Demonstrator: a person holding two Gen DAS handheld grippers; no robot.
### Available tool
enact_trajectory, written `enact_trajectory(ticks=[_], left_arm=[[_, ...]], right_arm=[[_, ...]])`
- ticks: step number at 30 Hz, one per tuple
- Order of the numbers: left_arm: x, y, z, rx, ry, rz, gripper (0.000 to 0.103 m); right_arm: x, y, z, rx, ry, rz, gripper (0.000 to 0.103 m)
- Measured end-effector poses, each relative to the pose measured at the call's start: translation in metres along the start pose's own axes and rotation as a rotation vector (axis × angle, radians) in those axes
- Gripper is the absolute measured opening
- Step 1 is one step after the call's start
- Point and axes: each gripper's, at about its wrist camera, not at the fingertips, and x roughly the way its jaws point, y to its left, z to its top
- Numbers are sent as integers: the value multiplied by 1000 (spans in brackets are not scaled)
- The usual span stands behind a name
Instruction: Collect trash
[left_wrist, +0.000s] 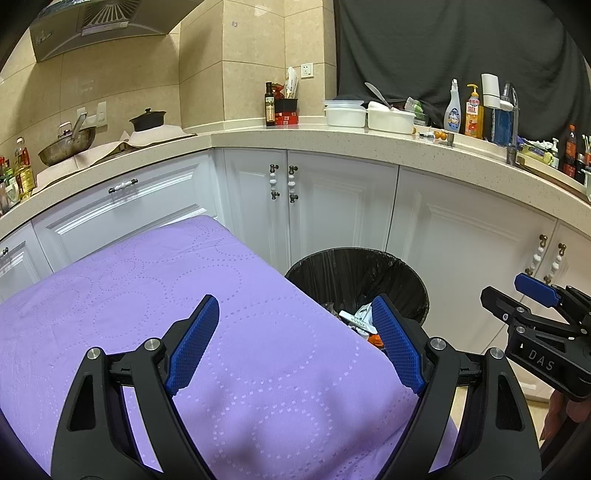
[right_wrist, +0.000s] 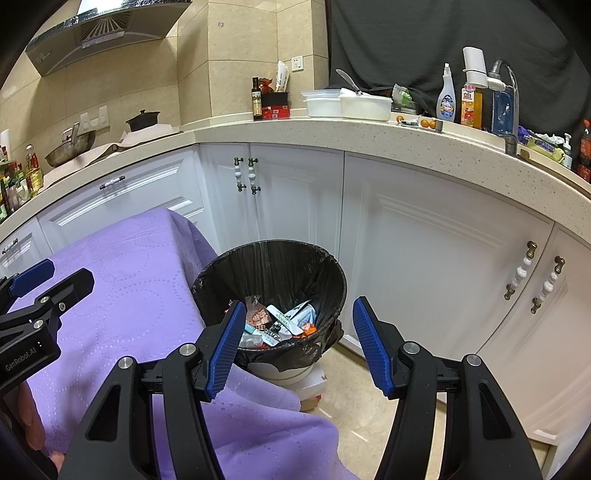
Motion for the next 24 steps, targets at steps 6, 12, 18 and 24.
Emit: enact_trajectory(ticks=[6, 12, 18, 24], left_arm=[[0, 0, 0, 2, 2, 1, 83], [1, 0, 0, 0, 2, 1, 83], [5, -1, 1, -10, 14, -9, 88], [8, -4, 2, -4, 13, -19, 91]], right_arm=[[0, 0, 0, 0, -1, -1, 59], [1, 1, -1, 0, 1, 0, 59], [5, 2, 2, -2, 6, 2, 59], [7, 1, 0, -3, 10, 4, 59]])
